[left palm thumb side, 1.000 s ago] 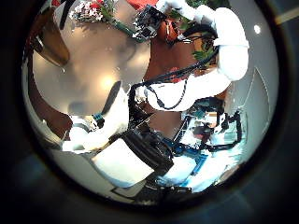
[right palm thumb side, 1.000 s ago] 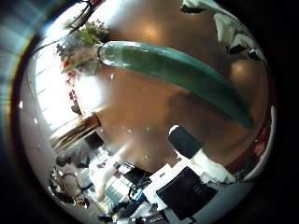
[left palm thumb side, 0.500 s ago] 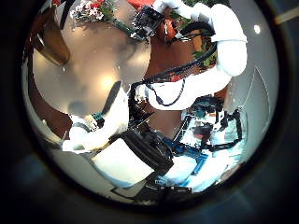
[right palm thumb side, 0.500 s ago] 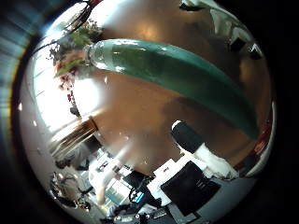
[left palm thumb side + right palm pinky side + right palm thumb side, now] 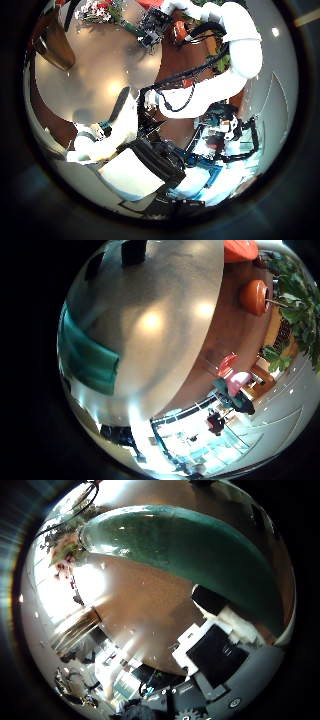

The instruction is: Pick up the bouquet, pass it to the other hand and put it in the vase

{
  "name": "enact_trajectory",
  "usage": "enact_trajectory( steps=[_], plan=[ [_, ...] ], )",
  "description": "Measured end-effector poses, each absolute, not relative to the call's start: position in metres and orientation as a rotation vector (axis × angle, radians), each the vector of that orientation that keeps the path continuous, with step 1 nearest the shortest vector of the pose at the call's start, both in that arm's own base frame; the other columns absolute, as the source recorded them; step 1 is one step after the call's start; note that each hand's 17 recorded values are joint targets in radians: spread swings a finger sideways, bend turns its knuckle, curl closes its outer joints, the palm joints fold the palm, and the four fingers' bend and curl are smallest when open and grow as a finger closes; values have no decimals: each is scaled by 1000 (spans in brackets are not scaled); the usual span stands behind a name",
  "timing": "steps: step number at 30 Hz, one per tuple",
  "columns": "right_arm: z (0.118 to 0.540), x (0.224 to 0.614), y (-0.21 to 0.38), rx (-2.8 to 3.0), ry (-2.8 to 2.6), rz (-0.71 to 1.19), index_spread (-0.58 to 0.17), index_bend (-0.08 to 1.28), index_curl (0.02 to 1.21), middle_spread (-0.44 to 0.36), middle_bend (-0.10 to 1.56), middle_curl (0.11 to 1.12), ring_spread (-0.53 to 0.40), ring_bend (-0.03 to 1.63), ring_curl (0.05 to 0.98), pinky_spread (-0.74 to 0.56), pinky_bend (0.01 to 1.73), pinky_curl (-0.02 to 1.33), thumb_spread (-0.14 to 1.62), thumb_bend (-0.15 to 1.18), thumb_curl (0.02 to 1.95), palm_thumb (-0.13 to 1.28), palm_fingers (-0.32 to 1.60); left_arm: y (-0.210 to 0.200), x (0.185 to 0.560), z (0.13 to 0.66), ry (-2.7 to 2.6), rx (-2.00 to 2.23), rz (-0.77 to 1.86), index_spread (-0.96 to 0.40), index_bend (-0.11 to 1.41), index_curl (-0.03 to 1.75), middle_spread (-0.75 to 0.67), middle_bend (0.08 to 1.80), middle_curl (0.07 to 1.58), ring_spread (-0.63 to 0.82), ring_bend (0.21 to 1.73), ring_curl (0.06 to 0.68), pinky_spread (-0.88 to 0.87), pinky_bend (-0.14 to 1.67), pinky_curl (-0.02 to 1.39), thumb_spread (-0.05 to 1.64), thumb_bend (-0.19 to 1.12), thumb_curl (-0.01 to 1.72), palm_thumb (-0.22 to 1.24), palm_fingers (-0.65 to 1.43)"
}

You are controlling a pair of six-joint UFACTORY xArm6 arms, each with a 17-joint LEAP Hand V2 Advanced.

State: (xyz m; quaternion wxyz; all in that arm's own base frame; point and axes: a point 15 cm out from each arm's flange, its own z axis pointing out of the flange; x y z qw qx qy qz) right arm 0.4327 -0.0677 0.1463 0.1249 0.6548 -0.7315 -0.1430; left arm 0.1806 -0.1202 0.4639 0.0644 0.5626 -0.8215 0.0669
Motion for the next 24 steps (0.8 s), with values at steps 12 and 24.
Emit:
enact_trajectory(
  steps=[12, 24],
  plan=[
    [150, 450, -70, 1951, -2130, -294, -477, 574, 863, -284, 872, 930, -263, 1221, 642, -352, 1260, 520, 909, -6, 554, 992, 1184, -120, 181, 465, -2480, 1699, 202, -35, 190, 414, 261, 189, 331, 500, 456, 186, 482, 189, 280, 1148, -20, 344, 456, 253],
    [212, 482, -86, 2053, -2310, 77, -426, 946, 1081, -239, 1175, 1022, -226, 1356, 727, -225, 1371, 646, 874, 44, 695, 1179, 1154, -120, 180, 469, -2486, 1696, 210, -35, 191, 415, 261, 189, 331, 500, 456, 186, 482, 189, 280, 1148, -20, 344, 457, 254]
  ],
)
